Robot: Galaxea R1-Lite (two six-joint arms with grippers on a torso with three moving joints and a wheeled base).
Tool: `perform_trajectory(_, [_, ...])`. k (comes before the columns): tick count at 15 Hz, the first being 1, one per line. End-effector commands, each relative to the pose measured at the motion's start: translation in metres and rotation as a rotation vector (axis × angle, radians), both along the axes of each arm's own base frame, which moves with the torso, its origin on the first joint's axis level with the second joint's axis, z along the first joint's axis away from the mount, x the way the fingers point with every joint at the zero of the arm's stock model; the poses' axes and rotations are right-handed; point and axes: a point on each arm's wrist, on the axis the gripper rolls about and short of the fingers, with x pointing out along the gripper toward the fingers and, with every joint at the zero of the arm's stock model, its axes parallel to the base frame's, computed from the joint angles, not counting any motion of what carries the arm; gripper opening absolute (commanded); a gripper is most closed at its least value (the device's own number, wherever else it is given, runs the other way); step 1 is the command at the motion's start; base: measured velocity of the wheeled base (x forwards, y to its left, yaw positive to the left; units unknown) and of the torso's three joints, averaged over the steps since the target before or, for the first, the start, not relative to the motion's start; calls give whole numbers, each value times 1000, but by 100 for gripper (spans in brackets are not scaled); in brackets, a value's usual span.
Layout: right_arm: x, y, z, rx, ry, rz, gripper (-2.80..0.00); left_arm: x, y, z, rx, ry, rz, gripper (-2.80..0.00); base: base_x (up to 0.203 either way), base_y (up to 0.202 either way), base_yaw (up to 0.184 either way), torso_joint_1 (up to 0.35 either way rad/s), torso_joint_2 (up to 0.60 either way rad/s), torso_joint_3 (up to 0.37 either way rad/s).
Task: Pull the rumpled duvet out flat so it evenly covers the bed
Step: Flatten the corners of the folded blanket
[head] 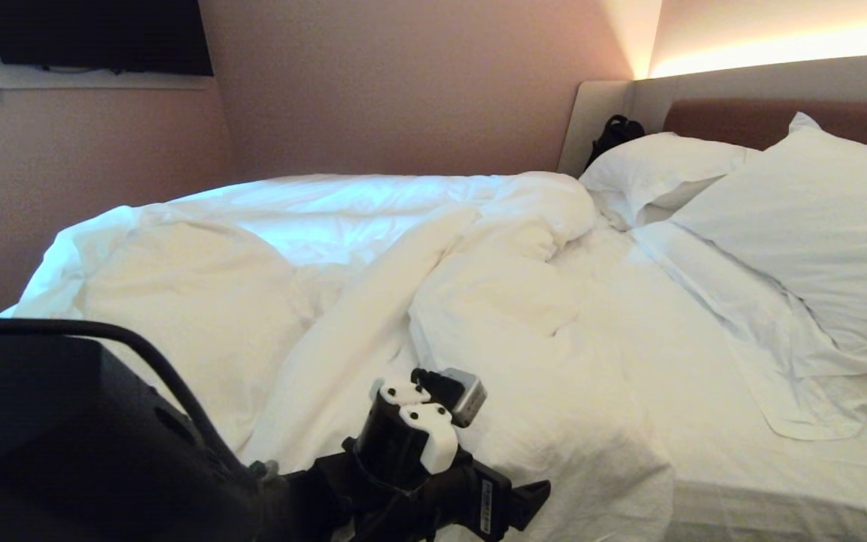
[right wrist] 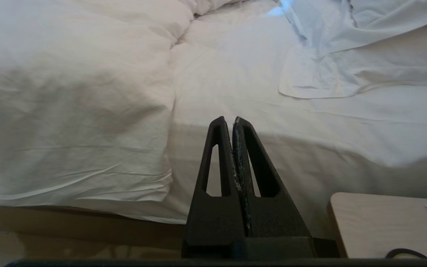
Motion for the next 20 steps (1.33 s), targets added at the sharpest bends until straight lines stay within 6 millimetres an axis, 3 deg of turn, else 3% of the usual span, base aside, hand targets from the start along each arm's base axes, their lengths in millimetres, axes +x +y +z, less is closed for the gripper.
perform_trajectory(1, [0,0,0,0,-1,1,-280,-6,3,21,-52,-32,-6,0,0,0,0,0,0,0])
perform_trajectory(5, [0,0,0,0,-1,1,-280,-12,12,49,-125,-70,3,0,0,0,0,0,0,0])
perform_trajectory(12, [0,0,0,0,0,1,-280,-6,13,43,-123,-26,32,0,0,0,0,0,0,0])
perform_trajectory(13, [0,0,0,0,0,1,-280,-6,12,42,-121,-24,32,-280,0,0,0,0,0,0])
perform_trajectory(20, [0,0,0,0,-1,1,-280,0,5,24,-91,14,16,-280,0,0,0,0,0,0])
